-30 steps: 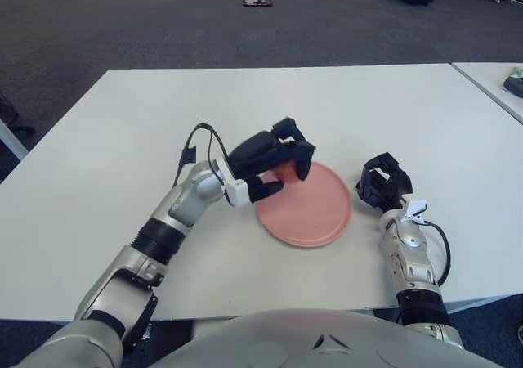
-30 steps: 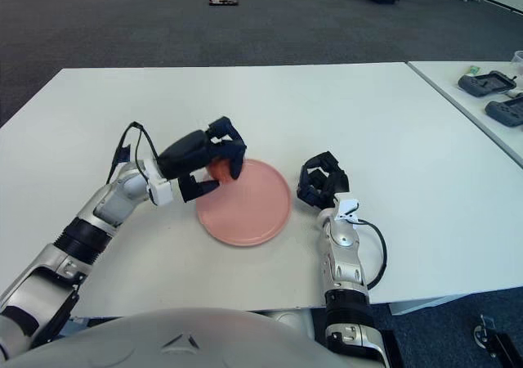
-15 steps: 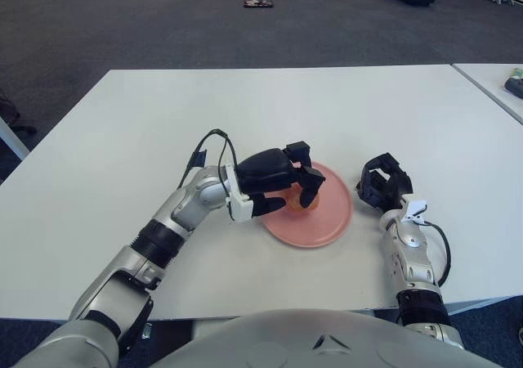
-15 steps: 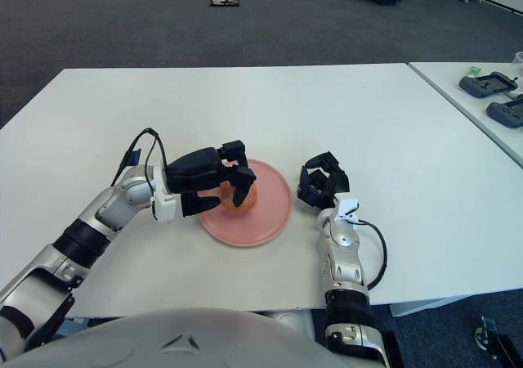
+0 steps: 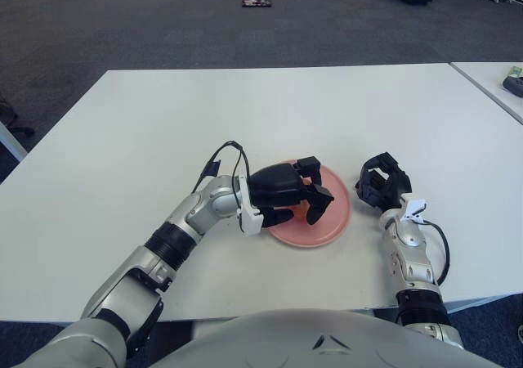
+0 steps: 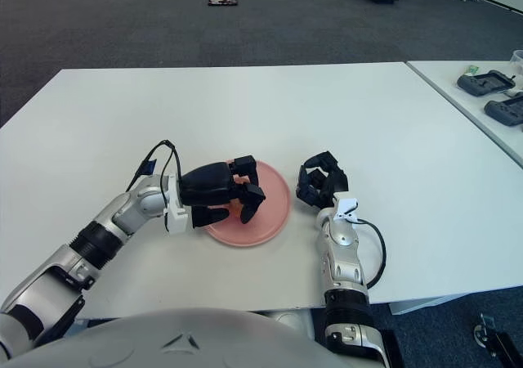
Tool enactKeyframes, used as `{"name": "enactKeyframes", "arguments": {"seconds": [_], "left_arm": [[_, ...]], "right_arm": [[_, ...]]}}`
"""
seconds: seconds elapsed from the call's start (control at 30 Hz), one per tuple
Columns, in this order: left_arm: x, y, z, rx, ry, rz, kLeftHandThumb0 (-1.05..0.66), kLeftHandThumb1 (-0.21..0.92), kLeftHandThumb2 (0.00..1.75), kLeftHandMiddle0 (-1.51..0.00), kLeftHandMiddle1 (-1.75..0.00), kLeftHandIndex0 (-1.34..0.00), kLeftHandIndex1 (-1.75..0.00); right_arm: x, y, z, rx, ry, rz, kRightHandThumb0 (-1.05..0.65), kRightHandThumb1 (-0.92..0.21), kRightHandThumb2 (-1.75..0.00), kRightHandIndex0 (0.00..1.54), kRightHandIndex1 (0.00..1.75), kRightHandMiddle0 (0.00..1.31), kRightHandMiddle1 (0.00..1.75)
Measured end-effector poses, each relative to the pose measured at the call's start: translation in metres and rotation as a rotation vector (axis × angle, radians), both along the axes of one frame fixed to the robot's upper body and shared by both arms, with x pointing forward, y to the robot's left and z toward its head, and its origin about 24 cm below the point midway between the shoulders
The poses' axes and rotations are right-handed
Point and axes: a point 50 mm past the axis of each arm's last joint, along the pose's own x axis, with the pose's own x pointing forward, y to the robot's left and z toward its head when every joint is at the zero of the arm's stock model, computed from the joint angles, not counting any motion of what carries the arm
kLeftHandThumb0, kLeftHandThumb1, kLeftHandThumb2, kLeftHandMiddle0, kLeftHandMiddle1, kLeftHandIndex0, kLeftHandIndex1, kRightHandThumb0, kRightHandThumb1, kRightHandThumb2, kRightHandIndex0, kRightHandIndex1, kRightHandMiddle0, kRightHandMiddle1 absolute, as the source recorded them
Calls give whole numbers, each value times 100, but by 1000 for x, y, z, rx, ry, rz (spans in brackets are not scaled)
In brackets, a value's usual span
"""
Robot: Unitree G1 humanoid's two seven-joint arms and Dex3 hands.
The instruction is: Put the apple into the plate.
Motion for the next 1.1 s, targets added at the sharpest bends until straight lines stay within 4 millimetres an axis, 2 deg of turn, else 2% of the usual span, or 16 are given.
{"name": "enactKeyframes", "arguments": {"seconds": [0.3,0.63,0.9,1.07,1.1], "left_arm": [[0,-2,-4,-11,-50,-23,0,-7,175,-92,-175,-69,-170],[1,0,-4,-13,-52,-14,0,-6,175,-91,-174,-65,-174],[14,14,11,-53,-49,85,0,-7,173,-93,-168,-66,-175],[18,26,15,-175,4,185,0,-7,173,-94,-165,-66,-175],[19,28,16,-205,21,206,0,0,165,-89,-164,-61,-175]], "right_arm": [[-1,0,0,-5,-5,1,-42,-50,-110,67,173,47,175],[-1,-1,-1,-9,-4,3,-42,-51,-109,65,173,46,175],[-1,-1,-1,-10,-6,1,-42,-52,-107,63,172,45,175],[-1,0,-2,-9,-4,0,-42,-52,-107,63,173,45,175],[-1,0,-2,-9,-5,0,-42,-52,-107,63,173,45,175]]}}
